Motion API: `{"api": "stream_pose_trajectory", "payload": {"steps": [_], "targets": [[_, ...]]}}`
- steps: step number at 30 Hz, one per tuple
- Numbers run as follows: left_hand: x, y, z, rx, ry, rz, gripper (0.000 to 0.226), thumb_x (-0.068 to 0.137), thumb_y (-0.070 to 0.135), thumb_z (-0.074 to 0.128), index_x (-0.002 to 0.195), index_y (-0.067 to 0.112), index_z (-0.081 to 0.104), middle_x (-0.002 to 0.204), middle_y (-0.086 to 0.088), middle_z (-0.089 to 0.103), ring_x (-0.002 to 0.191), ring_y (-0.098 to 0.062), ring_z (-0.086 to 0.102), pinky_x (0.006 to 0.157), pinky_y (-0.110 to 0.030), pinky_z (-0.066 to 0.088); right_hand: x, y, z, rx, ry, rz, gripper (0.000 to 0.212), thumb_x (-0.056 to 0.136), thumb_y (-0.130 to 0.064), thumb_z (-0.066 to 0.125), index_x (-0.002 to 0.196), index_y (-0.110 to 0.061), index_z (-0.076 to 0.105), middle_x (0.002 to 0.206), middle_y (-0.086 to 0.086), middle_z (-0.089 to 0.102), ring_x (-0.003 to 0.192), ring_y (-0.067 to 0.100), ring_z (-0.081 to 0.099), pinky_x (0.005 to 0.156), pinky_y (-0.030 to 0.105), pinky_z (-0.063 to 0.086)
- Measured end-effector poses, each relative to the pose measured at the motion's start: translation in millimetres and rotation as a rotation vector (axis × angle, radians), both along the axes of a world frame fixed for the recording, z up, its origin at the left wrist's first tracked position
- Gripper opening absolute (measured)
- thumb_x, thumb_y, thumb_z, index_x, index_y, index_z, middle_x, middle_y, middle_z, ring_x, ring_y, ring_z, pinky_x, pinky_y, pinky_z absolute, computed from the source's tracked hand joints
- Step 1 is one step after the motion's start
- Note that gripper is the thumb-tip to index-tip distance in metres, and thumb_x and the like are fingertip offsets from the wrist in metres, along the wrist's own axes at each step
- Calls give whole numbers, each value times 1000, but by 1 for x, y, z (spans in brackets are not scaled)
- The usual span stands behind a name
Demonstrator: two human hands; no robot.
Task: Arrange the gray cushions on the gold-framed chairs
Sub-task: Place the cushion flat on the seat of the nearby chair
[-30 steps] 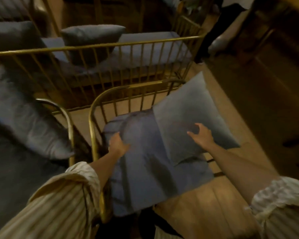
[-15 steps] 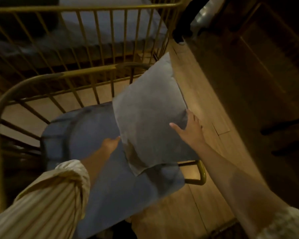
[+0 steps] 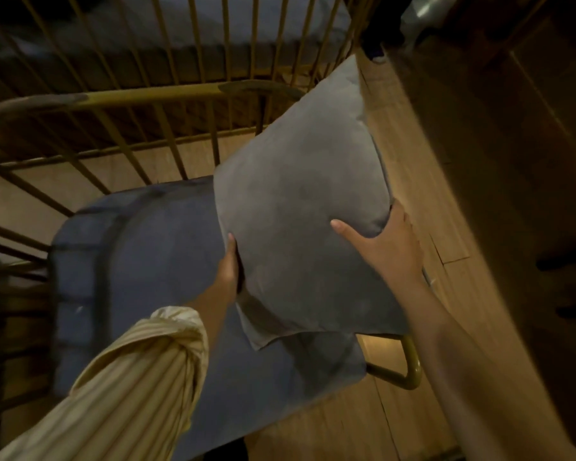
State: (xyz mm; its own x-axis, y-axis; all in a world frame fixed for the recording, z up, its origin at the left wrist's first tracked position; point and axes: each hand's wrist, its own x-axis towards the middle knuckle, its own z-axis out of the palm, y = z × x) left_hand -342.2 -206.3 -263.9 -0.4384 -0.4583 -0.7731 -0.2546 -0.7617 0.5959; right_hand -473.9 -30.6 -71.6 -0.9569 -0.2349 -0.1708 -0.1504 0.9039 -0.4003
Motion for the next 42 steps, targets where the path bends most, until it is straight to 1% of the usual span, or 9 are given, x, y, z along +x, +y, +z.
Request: {"api": "stream_pose_trajectory", "payload": {"steps": [3, 5, 9, 13, 17, 28, 35, 38, 42], "targets": [[13, -5, -39, -6, 37, 155, 87, 71, 87, 47, 139, 33, 53, 147, 5, 51, 137, -28, 47, 114, -53, 36, 3, 1, 5, -95, 43, 21, 118, 51, -87, 65, 148, -28, 31, 149, -1, 47, 136, 26, 47, 107, 40, 41], [17, -6, -8, -30, -61, 229, 76, 86, 74, 45, 141, 22, 52, 143, 4, 52, 132, -24, 49, 112, -49, 38, 3, 2, 12, -121, 28, 30, 104, 62, -69, 75, 146, -24, 36, 147, 0, 49, 134, 24, 47, 97, 27, 36], [19, 3, 22, 58, -104, -23, 51, 102, 42, 41, 134, 6, 57, 133, -10, 60, 118, -30, 58, 99, -43, 47, 5, -7, 34, -203, -23, 24, 93, 68, -52, 81, 144, -15, 42, 145, 7, 51, 131, 28, 49, 95, 27, 37], [46, -2, 4, 47, -177, -82, 44, 98, 38, 46, 117, 5, 68, 122, -16, 68, 106, -37, 64, 99, -52, 50, 20, -6, 60, -193, -50, 64, 86, 78, -49, 75, 147, -14, 38, 151, 6, 45, 137, 26, 43, 100, 25, 33], [79, -4, 34, -76, -219, 15, 43, 100, 33, 42, 127, 5, 62, 126, -13, 64, 114, -35, 59, 103, -51, 46, 39, 0, 64, -313, -148, 29, 80, 79, -42, 77, 144, -11, 42, 146, 6, 49, 133, 23, 47, 79, 6, 26], [242, -5, 85, -623, -529, 119, 43, 106, 27, 35, 116, -6, 61, 118, -26, 62, 112, -39, 57, 88, -38, 42, 127, 24, -50, -458, -681, -46, 74, 77, -41, 79, 141, -19, 48, 134, 1, 61, 117, 22, 60, 98, 44, 52], [293, 16, 70, -575, -632, -81, 33, 107, 21, 32, 89, -1, 50, 97, -32, 53, 98, -43, 54, 79, -40, 35, 159, 34, -115, -453, -903, -223, 72, 76, -39, 80, 137, -13, 51, 130, 10, 64, 112, 29, 65, 95, 47, 54], [299, 13, 61, -477, -607, -39, 31, 103, 32, 43, 102, 1, 51, 106, -25, 56, 104, -37, 56, 87, -40, 41, 164, 34, -124, -427, -833, -261, 84, 71, -53, 79, 141, -18, 46, 133, 4, 61, 115, 27, 62, 98, 49, 52], [297, 2, 59, -208, -503, 13, 71, 90, 52, 60, 142, 9, 36, 129, -9, 50, 122, -30, 50, 108, -44, 41, 167, 29, -136, -400, -723, -288, 107, 56, -76, 74, 144, -27, 40, 137, 0, 57, 121, 27, 58, 100, 48, 51]]}}
